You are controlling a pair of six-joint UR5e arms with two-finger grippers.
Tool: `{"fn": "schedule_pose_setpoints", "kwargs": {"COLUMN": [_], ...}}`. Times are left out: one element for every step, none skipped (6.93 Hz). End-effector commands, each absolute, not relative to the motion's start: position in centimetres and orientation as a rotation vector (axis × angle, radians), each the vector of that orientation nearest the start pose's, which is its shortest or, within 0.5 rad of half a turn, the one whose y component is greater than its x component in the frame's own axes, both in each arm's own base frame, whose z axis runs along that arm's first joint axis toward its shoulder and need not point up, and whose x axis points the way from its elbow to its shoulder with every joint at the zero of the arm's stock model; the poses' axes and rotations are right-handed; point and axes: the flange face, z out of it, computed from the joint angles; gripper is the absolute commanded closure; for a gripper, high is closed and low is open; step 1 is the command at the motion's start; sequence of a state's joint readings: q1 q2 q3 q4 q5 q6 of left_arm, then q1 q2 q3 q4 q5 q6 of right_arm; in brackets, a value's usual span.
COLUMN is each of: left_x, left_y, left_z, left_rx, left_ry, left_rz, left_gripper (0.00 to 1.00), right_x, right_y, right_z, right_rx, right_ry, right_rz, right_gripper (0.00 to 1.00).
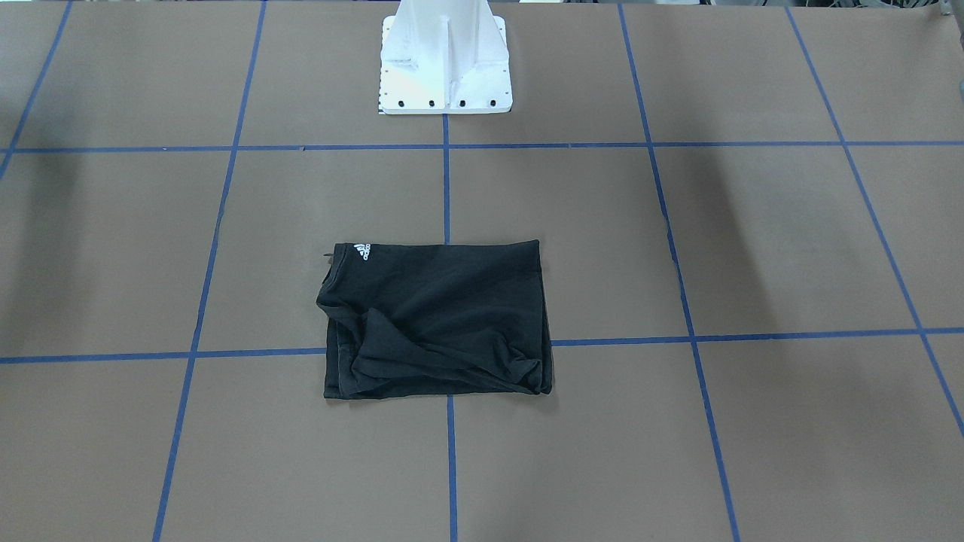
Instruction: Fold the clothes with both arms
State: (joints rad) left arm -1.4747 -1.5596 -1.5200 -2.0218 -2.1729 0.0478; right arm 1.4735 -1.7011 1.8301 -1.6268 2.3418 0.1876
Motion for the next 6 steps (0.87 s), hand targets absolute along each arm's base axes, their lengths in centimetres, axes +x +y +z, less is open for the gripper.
{"fn": "schedule_pose_setpoints", "kwargs": {"left_x": [-2.9, -3.0, -3.1, -4.0, -4.8, -5.9], "left_y": [-50.1, -49.3, -48.6, -48.0, -47.4, -47.1], "left_z": [61.5, 60.8, 59.9, 60.1, 61.1, 62.5], "left_rx": [0.203, 0.108, 0.067, 0.033, 0.034, 0.058], "left_ry": [0.601, 0.606, 0.655, 0.755, 0.772, 0.772], "left_rz": [0.257, 0.234, 0.214, 0.165, 0.171, 0.24], "left_gripper": [0.0, 0.0, 0.0, 0.0, 0.0, 0.0], "right_x": [3.4, 3.9, 4.2, 4.3, 4.4, 4.6], "right_y": [-43.0, -42.8, -42.7, -42.8, -42.7, -42.7], "right_z": [60.8, 60.9, 61.8, 61.9, 61.8, 61.9], "right_rx": [-0.058, -0.039, -0.049, -0.051, -0.049, -0.048], "right_ry": [-0.789, -0.802, -0.819, -0.83, -0.832, -0.832], "right_rz": [0.095, 0.06, 0.062, 0.065, 0.067, 0.071], "right_gripper": [0.0, 0.0, 0.0, 0.0, 0.0, 0.0]}}
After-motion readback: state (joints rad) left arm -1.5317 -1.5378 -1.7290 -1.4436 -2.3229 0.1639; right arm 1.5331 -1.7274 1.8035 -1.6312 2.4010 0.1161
